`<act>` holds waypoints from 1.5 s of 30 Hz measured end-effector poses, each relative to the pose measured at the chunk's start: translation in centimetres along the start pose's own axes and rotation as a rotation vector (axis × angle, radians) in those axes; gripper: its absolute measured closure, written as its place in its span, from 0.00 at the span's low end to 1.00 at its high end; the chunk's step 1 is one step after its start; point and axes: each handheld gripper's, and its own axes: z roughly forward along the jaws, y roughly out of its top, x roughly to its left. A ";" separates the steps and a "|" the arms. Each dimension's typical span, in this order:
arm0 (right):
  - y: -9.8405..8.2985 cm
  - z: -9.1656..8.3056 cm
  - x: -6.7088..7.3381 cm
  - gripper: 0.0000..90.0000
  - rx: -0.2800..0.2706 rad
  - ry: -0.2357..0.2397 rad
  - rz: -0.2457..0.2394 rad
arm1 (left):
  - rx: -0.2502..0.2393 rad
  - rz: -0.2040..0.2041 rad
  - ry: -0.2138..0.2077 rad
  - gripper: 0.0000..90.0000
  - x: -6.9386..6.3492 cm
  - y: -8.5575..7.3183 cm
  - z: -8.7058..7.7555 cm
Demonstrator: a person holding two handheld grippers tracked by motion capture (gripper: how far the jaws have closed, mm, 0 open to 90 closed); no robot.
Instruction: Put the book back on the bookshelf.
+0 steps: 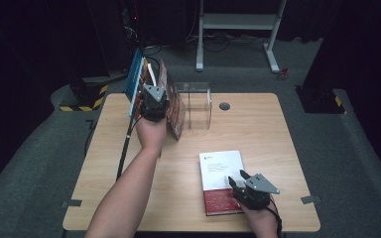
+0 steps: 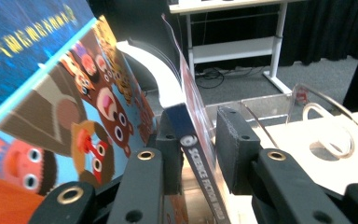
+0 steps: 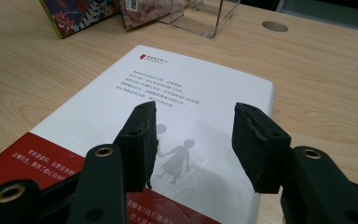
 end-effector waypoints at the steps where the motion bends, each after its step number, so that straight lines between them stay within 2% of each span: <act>1: 0.0 0.0 0.0 0.56 0.000 0.000 0.001 | 0.001 0.001 0.001 0.79 0.0 0.1 -0.1; 12: 0.0 0.0 0.1 0.56 -0.001 0.002 0.007 | -0.008 0.002 -0.006 0.78 0.4 0.9 -0.6; 26: 0.0 -0.1 0.1 0.56 -0.002 0.002 0.007 | -0.028 0.001 0.006 0.76 0.7 1.7 -1.2; 45: 0.0 -0.1 0.1 0.56 -0.002 0.001 0.008 | -0.054 0.009 0.001 0.75 0.7 2.9 -1.7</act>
